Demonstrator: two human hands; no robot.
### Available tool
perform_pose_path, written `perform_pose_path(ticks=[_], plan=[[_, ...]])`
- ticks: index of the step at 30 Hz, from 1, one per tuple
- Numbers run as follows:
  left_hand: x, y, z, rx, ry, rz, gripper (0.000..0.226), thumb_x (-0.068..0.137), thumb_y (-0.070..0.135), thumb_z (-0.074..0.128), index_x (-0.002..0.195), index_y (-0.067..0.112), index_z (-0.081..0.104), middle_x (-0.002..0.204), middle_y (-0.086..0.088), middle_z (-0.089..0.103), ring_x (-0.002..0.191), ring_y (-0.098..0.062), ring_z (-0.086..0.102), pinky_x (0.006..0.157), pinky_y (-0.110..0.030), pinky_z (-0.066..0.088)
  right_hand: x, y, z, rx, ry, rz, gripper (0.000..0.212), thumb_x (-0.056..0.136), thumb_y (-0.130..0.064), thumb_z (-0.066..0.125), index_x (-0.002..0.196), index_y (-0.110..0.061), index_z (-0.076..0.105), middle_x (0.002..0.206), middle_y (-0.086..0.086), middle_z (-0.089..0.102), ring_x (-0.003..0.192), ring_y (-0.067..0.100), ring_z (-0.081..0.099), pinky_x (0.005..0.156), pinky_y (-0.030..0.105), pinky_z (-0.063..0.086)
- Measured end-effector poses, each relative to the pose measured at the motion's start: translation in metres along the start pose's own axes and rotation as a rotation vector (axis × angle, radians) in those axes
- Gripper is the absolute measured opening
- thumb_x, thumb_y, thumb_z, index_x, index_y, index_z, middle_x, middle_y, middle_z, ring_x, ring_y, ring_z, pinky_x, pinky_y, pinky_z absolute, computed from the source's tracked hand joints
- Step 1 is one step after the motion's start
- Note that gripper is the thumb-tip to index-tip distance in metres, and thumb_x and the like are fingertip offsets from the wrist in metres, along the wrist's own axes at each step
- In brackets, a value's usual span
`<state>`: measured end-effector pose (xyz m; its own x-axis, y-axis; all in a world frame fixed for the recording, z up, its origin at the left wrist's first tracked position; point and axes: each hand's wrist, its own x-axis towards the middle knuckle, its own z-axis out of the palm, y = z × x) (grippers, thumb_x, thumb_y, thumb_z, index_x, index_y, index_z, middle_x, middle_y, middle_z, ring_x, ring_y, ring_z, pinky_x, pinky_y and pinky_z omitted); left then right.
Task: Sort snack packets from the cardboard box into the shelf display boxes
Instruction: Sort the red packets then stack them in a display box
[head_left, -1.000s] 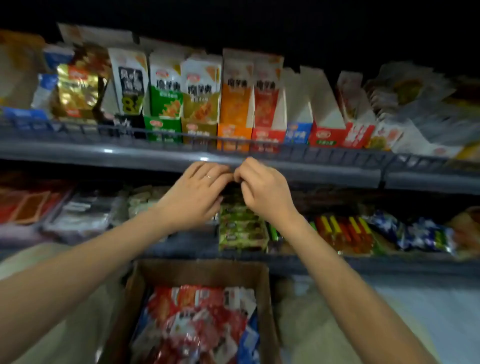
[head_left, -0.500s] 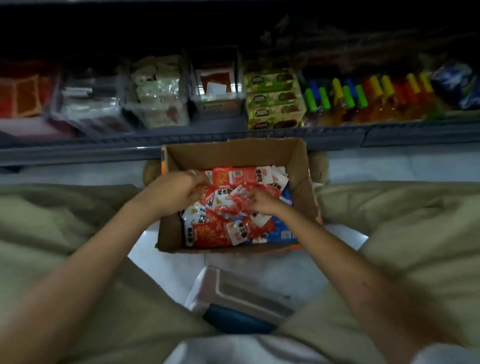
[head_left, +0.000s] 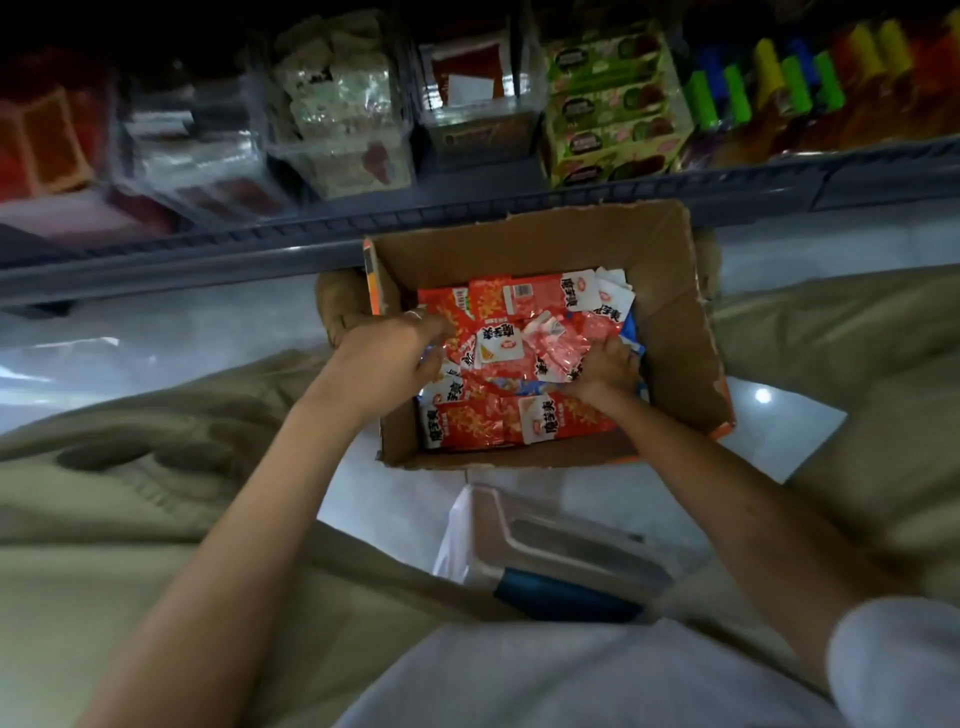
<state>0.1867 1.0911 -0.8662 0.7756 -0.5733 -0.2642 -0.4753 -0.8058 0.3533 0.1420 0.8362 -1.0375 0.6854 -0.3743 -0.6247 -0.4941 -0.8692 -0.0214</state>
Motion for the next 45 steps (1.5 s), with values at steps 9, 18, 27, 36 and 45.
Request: perform_pose_path(ticks=[9,18,27,36,45], plan=[[0.006,0.015,0.026,0.126,-0.061,0.104,0.064,0.088,0.021,0.063,0.145,0.018,0.035,0.154,-0.009,0.028,0.141,-0.028,0.028,0.113,-0.041,0.023,-0.015,-0.048,-0.095,0.151,-0.807,-0.523,0.058,0.094,-0.042,0.050,0.120,0.010,0.050,0.113,0.026,0.051,0.098,0.035,0.050,0.082,0.031,0.051],[0.005,0.011,0.022,-0.125,0.062,-0.176,0.028,0.095,0.017,0.052,0.122,0.009,0.048,0.101,-0.015,0.066,0.088,-0.035,0.064,0.071,-0.044,0.053,-0.024,-0.051,-0.103,0.710,-0.858,-0.477,0.053,0.094,-0.059,0.027,0.125,-0.022,0.048,0.113,0.005,0.061,0.091,0.013,0.059,0.088,0.031,0.043],[0.005,0.011,0.026,-0.634,0.173,-0.270,0.061,0.090,0.005,0.059,0.140,0.012,0.025,0.118,-0.006,0.059,0.097,-0.015,0.062,0.082,-0.031,0.055,0.000,-0.003,0.017,-0.280,-0.481,-0.383,0.064,0.091,-0.020,0.056,0.147,-0.021,0.025,0.150,0.009,0.023,0.129,0.032,0.040,0.101,0.046,0.043],[0.002,0.033,0.021,-1.069,0.284,-0.439,0.067,0.081,0.001,0.070,0.132,0.014,0.029,0.103,0.013,0.055,0.087,0.003,0.060,0.076,-0.023,0.054,-0.008,-0.003,-0.010,-0.440,-0.364,-0.313,0.034,0.092,-0.014,0.056,0.126,-0.008,0.053,0.122,0.010,0.057,0.109,0.026,0.056,0.085,0.034,0.046],[0.010,0.034,0.001,-1.283,0.346,-0.614,0.056,0.082,0.005,0.071,0.130,0.012,0.044,0.116,-0.003,0.063,0.097,-0.014,0.064,0.075,-0.029,0.054,-0.044,-0.026,-0.168,0.327,-0.418,-0.540,0.012,0.091,-0.022,0.061,0.103,-0.022,0.061,0.097,-0.005,0.065,0.086,0.014,0.060,0.071,0.026,0.049]])
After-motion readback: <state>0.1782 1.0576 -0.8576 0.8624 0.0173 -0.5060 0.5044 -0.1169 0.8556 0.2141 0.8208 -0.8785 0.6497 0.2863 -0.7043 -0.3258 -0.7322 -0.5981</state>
